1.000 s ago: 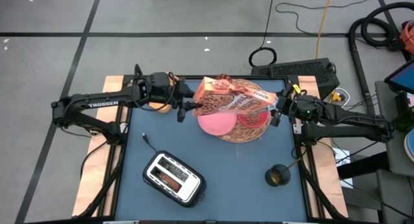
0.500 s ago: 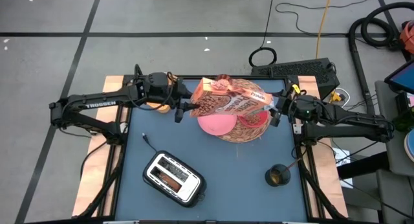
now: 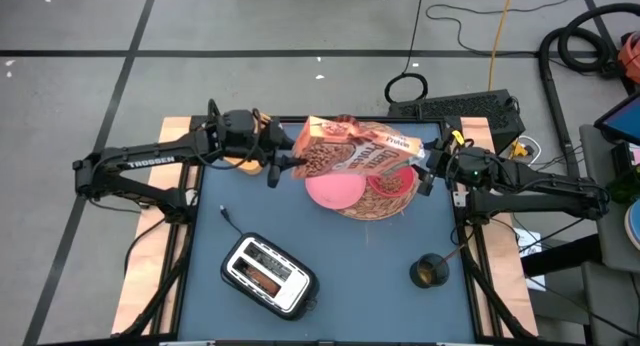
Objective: Arrange a breakfast setting
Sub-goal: Pour the cereal from the cereal box into the red bowl
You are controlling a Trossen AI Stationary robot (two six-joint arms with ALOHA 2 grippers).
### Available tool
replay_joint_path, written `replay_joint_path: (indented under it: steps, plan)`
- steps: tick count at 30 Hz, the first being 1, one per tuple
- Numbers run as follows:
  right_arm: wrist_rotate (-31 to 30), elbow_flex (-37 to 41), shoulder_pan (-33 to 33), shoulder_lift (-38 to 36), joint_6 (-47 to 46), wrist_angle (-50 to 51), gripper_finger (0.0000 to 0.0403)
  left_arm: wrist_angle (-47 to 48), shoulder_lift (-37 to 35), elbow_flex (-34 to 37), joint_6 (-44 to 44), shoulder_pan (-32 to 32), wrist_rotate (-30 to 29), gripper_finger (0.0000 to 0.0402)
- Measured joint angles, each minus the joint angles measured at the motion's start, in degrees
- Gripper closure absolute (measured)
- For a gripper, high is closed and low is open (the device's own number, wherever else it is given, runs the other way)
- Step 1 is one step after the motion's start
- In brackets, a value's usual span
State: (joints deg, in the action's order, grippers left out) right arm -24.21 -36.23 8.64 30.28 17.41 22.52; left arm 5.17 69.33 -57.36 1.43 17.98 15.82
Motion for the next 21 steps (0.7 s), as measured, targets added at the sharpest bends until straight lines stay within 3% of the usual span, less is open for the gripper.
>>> replay_joint_path:
  steps: [21]
  plan:
    - [0.0,0.0,0.0,0.0,0.21,0.0,0.0188,1.35,-0.09,0.01,0.59,0.0,-0.09,0.0224]
